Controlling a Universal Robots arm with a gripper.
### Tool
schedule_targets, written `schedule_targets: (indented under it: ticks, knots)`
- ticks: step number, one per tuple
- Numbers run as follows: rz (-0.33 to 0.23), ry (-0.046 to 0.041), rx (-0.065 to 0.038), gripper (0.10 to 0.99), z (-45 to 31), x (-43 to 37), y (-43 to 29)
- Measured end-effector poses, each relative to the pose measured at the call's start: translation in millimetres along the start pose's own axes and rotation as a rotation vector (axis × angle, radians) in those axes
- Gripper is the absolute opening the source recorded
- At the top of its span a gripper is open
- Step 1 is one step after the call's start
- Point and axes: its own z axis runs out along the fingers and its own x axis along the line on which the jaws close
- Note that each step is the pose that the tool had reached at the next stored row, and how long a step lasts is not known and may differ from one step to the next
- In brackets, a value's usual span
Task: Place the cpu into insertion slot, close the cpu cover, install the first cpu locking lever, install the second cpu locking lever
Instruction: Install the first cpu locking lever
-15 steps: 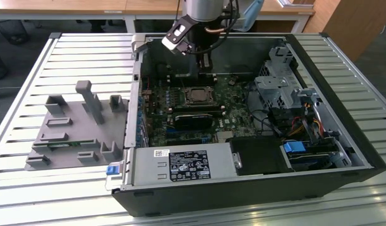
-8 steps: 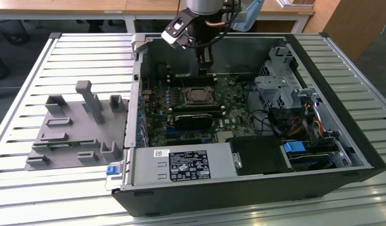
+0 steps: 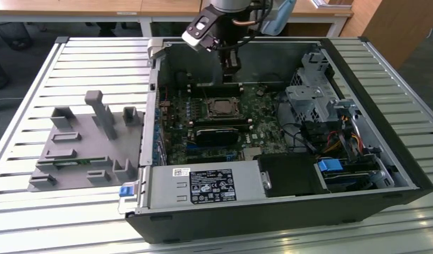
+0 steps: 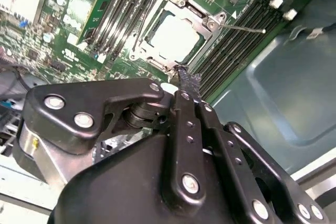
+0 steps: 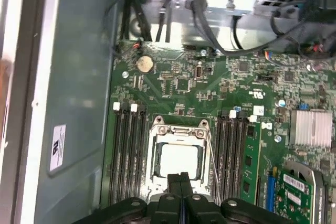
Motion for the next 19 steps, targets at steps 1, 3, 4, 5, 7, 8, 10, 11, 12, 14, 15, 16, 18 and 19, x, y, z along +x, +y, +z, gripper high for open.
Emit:
schedule_targets:
  ticks: [1, 3, 4, 5, 7, 8, 10, 11, 12, 14, 15, 16, 18, 19]
  knots:
    - [-0.017, 0.0009, 0.001, 0.106, 0.0, 0.0, 0.0]
    - [-0.053, 0.0023, 0.003, 0.106, 0.1, 0.0, 0.0]
    - [-0.07, 0.0027, 0.004, 0.106, 0.1, 0.0, 0.0]
    - [-0.086, 0.0028, 0.006, 0.106, 0.2, 0.0, 0.0]
    - [-0.118, 0.0027, 0.009, 0.106, 0.5, 0.0, 0.0]
    - [-0.134, 0.0024, 0.011, 0.106, 0.6, 0.0, 0.0]
    - [-0.166, 0.0005, 0.017, 0.106, 1.0, 0.0, -0.1]
    - [-0.18, -0.0007, 0.019, 0.106, 1.2, 0.0, -0.1]
    - [-0.195, -0.0018, 0.022, 0.106, 1.3, 0.0, -0.1]
    - [-0.225, -0.0048, 0.027, 0.106, 1.5, 0.0, -0.1]
    - [-0.24, -0.0062, 0.029, 0.106, 1.6, 0.0, -0.1]
    - [-0.256, -0.0073, 0.03, 0.106, 1.8, 0.0, -0.1]
    - [-0.288, -0.0087, 0.031, 0.106, 1.7, -0.1, -0.1]
    - [-0.306, -0.0087, 0.031, 0.106, 1.7, -0.1, -0.1]
